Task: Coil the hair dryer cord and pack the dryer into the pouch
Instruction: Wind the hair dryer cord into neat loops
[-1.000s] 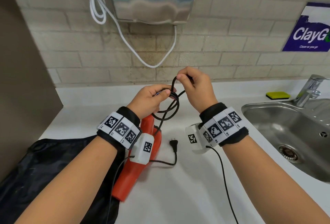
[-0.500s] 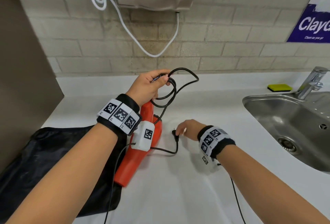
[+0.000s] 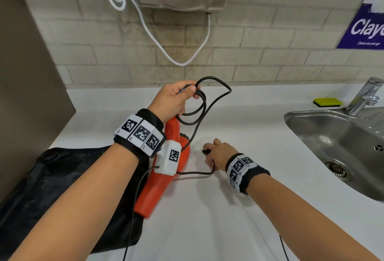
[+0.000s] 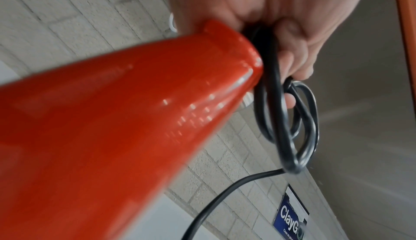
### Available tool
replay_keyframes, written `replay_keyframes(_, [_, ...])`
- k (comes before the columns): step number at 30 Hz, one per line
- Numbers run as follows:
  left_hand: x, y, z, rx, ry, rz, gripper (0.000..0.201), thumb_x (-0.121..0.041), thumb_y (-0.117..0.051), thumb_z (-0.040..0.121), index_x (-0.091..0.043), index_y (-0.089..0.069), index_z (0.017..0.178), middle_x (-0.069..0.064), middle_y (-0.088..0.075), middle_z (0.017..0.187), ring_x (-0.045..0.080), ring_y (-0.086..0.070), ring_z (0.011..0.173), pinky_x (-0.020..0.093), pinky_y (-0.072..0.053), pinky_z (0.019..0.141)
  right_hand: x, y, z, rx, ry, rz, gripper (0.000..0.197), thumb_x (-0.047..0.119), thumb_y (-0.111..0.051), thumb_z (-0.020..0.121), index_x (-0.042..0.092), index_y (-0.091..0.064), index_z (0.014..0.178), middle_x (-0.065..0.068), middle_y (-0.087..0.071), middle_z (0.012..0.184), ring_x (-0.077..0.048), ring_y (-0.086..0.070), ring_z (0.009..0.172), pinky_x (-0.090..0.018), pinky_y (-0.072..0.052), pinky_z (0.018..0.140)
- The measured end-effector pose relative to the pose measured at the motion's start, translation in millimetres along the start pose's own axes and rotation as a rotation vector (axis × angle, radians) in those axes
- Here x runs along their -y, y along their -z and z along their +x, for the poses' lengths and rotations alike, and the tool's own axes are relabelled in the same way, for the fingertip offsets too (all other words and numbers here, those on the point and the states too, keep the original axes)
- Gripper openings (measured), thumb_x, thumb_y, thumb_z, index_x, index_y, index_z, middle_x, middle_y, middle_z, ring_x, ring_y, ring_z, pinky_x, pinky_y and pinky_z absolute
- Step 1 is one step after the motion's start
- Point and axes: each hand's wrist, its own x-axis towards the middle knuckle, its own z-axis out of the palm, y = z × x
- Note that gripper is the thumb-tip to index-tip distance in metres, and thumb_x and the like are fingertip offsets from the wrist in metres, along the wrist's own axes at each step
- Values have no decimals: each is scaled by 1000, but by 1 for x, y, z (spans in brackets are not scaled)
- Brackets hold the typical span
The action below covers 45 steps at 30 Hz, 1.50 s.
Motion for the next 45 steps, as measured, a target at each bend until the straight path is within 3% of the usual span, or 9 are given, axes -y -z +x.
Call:
replay_keyframes(4, [2,1,1,-25,-2,-4,19,-13,-42,96,-10,-58,105,0,-57,76,3,-32,30,14,-32,36,-6,3,-16,-73,32,-52,26,16,-39,95,15,-55,115,-3,-43,135,-27,-39,115,-34,-39,87])
replay_keyframes(8, [3,4,2,-47,-5,-19,18,-14,-42,96,-13,-59,103,0,-57,76,3,-31,31,14,-32,37,-13,12,-26,-194,-252,357,22,9,-30,95,4,-43,112,-18,-55,99,-26,-49,71,-34,-40,66])
replay_keyframes(13, [3,5,2,-90,3,-40,16,-13,-45,95,-15,-60,100,-1,-59,75,3,-29,31,14,-29,37,-26,39,-41,-319,-394,1017,14,7,-34,95,4,-47,94,-12,-63,77,-19,-52,58,-21,-39,45])
replay_keyframes(17, [3,4,2,-120,14,-48,15,-12,-47,94,-13,-60,100,-4,-61,73,3,-29,30,16,-29,38,-14,68,-58,-470,-125,1619,22,9,-34,98,4,-46,81,-7,-59,69,-12,-43,43,-18,-37,37])
replay_keyframes(22, [2,1,1,-122,3,-44,16,-9,-49,93,-14,-60,102,-9,-64,66,3,-29,29,17,-29,37,9,94,-65,-695,370,2062,22,0,-33,96,12,-43,79,3,-66,58,-8,-67,62,-22,-56,60])
replay_keyframes(29, [-5,-7,-4,-92,-16,-16,17,-8,-47,93,-15,-58,104,-12,-61,48,2,-31,30,17,-27,37,33,94,-50,-1136,368,1869,42,-26,-46,78,16,-42,78,10,-62,61,-9,-67,70,-26,-56,76])
replay_keyframes(36, [-10,-16,-7,-66,-25,-49,25,-3,-45,93,-5,-57,115,-12,-59,56,-2,-45,33,7,-33,39,50,92,-41,-1279,85,1258,38,-7,-65,71,27,-48,76,10,-51,76,-22,-57,80,-33,-50,76])
replay_keyframes(39, [-11,-21,-8,-6,-59,-22,29,-1,-43,93,-1,-53,120,-9,-58,67,-8,-50,39,2,-35,45,51,92,-32,-1379,61,1179,19,-6,-57,78,8,-52,90,1,-45,89,-14,-54,83,-19,-47,79])
replay_keyframes(45, [-7,-25,-3,1,-46,24,19,-5,-42,94,-10,-55,107,-1,-53,70,-4,-47,38,5,-35,44,40,91,-25,-1093,110,1174,23,-3,-39,89,11,-45,106,0,-53,83,-4,-51,70,-11,-42,66])
